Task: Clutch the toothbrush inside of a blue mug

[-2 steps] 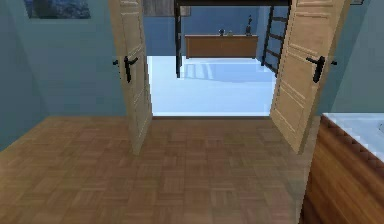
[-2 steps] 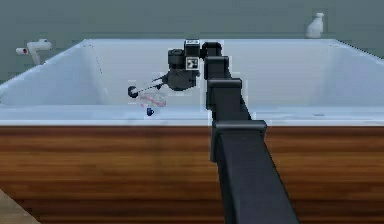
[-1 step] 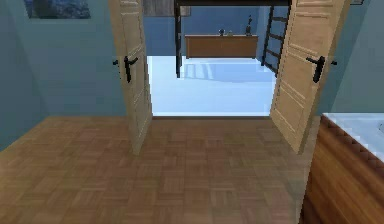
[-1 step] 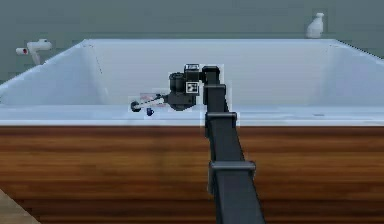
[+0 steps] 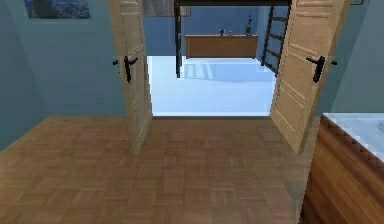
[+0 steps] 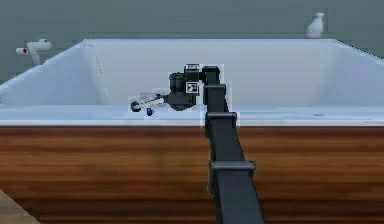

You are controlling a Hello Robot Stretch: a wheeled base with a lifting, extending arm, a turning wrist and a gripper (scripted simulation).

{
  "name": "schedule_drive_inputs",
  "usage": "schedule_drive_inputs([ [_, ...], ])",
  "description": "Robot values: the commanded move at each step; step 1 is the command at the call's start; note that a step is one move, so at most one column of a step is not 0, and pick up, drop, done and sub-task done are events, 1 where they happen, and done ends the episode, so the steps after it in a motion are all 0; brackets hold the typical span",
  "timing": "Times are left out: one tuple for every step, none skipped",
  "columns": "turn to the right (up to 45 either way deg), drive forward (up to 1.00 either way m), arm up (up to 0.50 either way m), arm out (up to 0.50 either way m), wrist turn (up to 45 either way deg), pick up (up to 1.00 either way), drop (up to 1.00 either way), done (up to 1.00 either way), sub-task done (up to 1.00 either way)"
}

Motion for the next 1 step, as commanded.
schedule_drive_inputs([
  [0.0, 0.00, 0.06, 0.00, 0.0, 0.00, 0.00, 0.00, 0.00],
])
